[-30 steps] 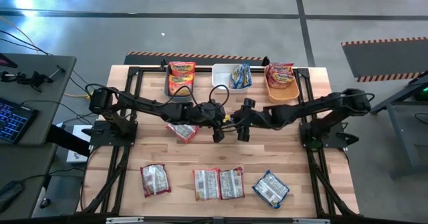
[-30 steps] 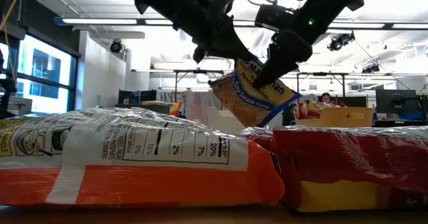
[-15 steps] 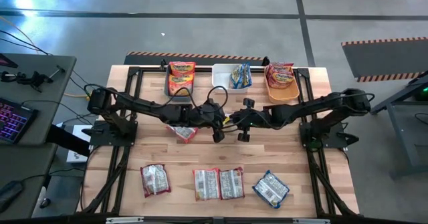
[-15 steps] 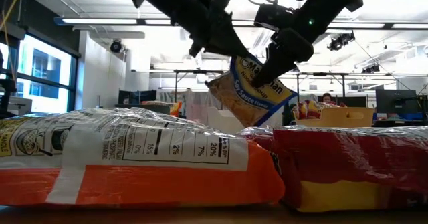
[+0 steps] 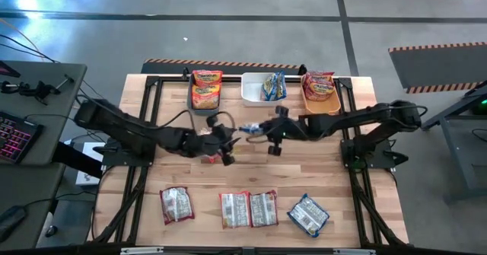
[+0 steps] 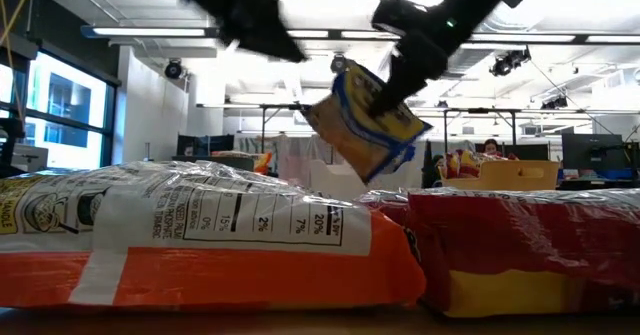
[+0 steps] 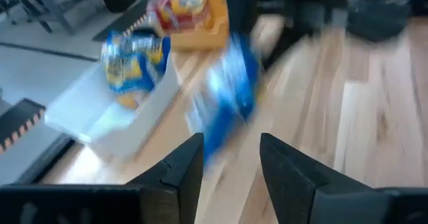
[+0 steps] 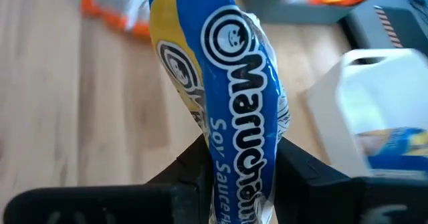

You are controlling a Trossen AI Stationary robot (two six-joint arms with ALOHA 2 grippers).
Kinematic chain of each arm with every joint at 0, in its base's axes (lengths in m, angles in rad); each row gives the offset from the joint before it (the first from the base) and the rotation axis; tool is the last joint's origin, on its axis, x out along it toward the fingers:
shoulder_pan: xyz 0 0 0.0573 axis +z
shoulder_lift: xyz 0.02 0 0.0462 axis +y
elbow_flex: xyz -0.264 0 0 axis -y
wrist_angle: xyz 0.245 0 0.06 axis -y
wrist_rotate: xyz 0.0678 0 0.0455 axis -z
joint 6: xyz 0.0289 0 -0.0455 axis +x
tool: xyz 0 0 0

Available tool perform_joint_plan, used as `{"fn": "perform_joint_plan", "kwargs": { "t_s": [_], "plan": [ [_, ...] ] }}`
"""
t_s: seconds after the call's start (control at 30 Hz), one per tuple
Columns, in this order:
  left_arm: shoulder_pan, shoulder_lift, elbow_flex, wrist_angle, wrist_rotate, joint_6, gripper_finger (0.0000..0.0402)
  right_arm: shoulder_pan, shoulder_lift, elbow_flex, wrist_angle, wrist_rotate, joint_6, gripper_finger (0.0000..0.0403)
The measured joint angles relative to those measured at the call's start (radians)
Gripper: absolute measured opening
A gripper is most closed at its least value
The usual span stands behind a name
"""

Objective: Sort Maruchan noodles
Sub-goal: Put the top blue noodle pack into the white bin

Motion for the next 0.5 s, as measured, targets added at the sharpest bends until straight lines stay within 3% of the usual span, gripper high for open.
{"fn": "perform_joint_plan", "kwargs": {
  "t_s": [0.17,0.27,0.37,0.5],
  "plan": [
    [0.003,-0.051,-0.290,0.412,0.045,-0.035,0.0130,-0.115,0.000,0.168,-0.116,-0.014,0.090,0.0087],
    [0.010,-0.049,-0.410,0.622,0.078,-0.050,0.0124,-0.221,0.003,0.275,-0.206,-0.075,0.166,0.0087],
    [0.011,-0.050,-0.474,0.733,0.080,-0.065,0.0119,-0.343,0.021,0.370,-0.261,-0.161,0.239,0.0087],
    [0.011,-0.049,-0.508,0.748,0.091,-0.086,0.0115,-0.501,0.093,0.472,-0.291,-0.320,0.355,0.0087]
  ]
}}
